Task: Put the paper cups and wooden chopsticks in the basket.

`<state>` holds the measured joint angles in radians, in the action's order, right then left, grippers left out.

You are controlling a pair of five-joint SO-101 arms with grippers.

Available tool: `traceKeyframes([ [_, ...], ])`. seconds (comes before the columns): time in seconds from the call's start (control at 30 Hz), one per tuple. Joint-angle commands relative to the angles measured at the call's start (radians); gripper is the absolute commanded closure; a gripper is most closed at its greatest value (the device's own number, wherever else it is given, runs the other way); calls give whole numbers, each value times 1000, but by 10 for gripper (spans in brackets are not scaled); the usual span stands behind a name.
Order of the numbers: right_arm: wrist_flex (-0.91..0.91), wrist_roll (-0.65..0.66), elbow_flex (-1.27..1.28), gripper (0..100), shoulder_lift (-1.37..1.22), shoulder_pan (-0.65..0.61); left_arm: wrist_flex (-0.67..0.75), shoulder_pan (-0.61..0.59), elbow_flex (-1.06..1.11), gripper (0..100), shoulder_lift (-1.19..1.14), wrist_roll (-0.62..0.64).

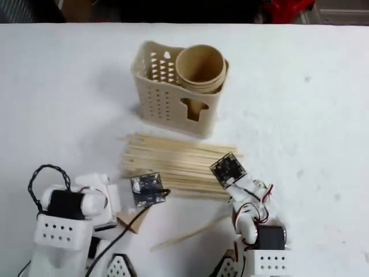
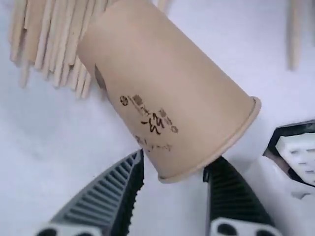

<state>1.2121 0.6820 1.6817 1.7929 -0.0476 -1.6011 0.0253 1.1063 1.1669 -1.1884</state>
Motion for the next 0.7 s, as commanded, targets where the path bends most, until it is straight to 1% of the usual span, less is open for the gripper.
traceKeyframes([
  [0.0,-10,11,8,905,7,7,51,1,-31,792,13,29],
  [0.13,-10,11,8,905,7,7,143,7,-107,789,7,143],
  [0.27,-10,11,8,905,7,7,298,12,-87,789,7,241],
  [0.43,-10,11,8,905,7,7,460,16,-84,792,7,321],
  [0.53,-10,11,8,905,7,7,499,70,-84,793,7,351],
  [0.67,-10,11,8,905,7,7,502,193,-84,793,5,400],
])
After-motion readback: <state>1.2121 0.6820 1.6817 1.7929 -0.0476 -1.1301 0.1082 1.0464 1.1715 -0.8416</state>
